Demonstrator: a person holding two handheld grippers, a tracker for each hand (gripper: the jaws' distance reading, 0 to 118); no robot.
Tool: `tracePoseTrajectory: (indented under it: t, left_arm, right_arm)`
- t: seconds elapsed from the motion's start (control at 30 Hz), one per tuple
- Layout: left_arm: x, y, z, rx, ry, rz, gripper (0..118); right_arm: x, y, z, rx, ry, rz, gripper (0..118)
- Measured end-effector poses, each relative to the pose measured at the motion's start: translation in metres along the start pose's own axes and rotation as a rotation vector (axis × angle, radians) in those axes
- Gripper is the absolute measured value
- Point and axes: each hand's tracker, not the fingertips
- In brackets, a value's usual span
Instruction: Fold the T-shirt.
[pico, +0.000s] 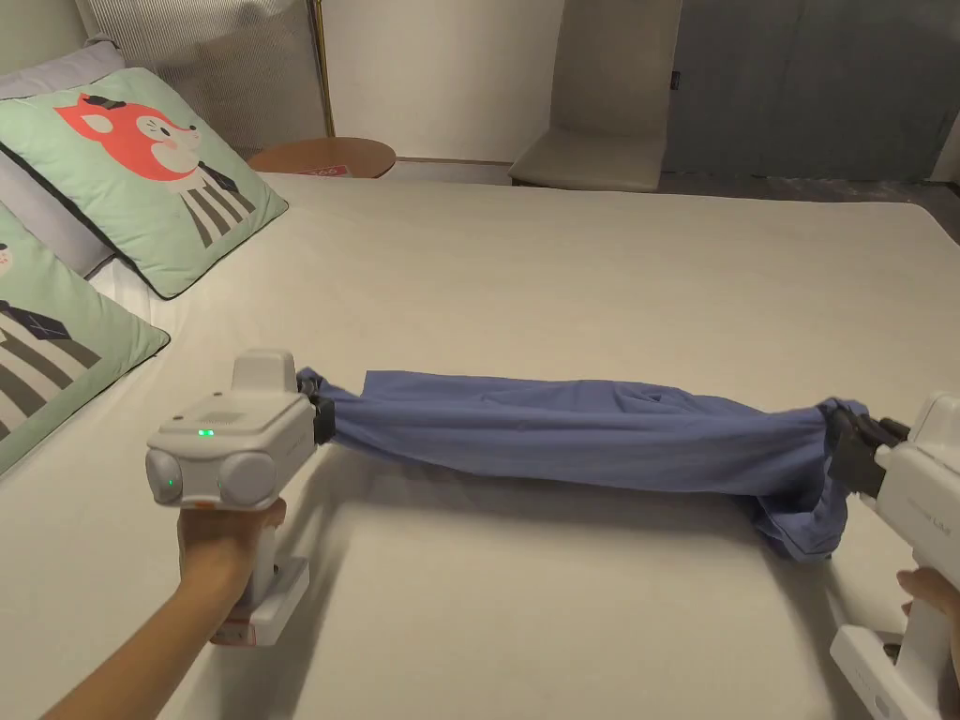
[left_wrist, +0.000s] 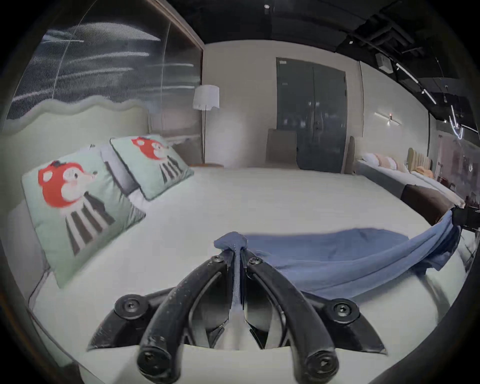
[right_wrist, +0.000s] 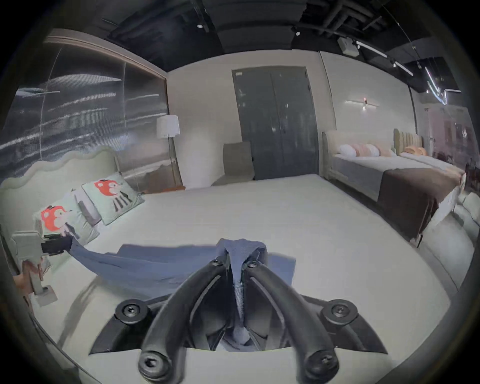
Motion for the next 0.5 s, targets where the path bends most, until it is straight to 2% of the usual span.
tracePoseTrajectory:
  t: [0.13, 0.5]
  left_arm:
    - [-0.005, -0.039, 0.042, -0.025, -0.001, -0.006, 1]
    - [-0.043, -0.124, 0.136, -0.113, -0.01, 0.064, 1]
  right_arm:
    - [-0.011, -0.035, 0.052, -0.04, -0.003, 0.012, 7]
    - [-0.01, -0.112, 0.153, -0.126, 0.002, -0.055, 7]
